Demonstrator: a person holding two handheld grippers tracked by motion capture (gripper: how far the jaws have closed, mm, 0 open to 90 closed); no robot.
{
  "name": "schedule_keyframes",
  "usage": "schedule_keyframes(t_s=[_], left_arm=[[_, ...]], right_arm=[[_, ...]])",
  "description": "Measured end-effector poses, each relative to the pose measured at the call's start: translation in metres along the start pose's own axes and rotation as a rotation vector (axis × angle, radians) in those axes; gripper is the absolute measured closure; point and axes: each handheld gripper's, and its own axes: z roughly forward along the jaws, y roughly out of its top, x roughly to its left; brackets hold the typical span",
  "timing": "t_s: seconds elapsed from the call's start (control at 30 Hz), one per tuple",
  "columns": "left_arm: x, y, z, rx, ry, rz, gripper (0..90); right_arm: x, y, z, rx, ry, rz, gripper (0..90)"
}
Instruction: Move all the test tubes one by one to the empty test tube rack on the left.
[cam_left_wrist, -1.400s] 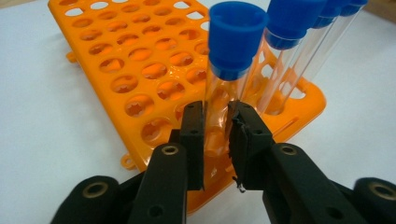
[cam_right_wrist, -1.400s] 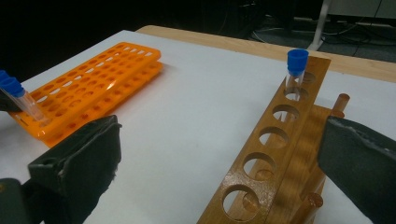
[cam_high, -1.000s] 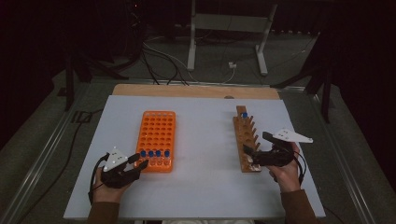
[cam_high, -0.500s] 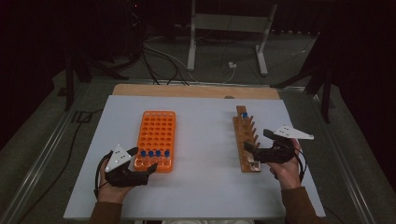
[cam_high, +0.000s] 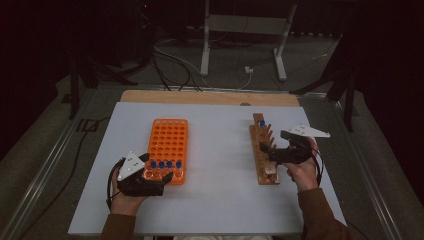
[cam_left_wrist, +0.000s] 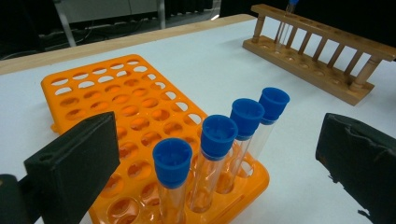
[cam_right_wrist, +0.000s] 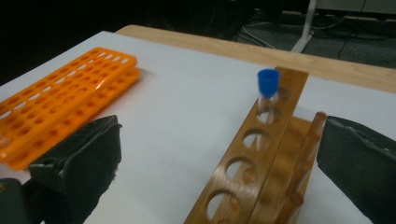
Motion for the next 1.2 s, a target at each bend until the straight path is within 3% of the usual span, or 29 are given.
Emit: schedule_keyframes(t_s=[0.3, 0.57, 0.73, 0.87, 0.97, 1.2], left_arm=[[0.002, -0.003, 0.0, -0.004, -0.004, -0.013, 0.8], [0.004, -0.006, -0.001, -0.005, -0.002, -0.027, 0.8], [0.004, -0.008, -0.001, -0.001, -0.005, -0.031, 0.8], [0.005, -0.008, -0.001, 0.0, -0.006, -0.034, 0.8], [0.006, -0.009, -0.002, -0.001, -0.006, -0.035, 0.8], [0.007, -0.01, -0.004, -0.003, -0.006, -0.039, 0.8]], right_arm=[[-0.012, 0.014, 0.019, 0.017, -0.041, 0.009, 0.1], [-0.019, 0.025, 0.035, 0.048, -0.049, 0.005, 6.9], [-0.025, 0.025, 0.052, 0.092, -0.058, 0.015, 20.0], [-0.026, 0.022, 0.063, 0.127, -0.071, -0.022, 42.7], [-0.026, 0.021, 0.068, 0.13, -0.086, -0.033, 53.4], [-0.027, 0.019, 0.076, 0.158, -0.102, -0.059, 70.0]])
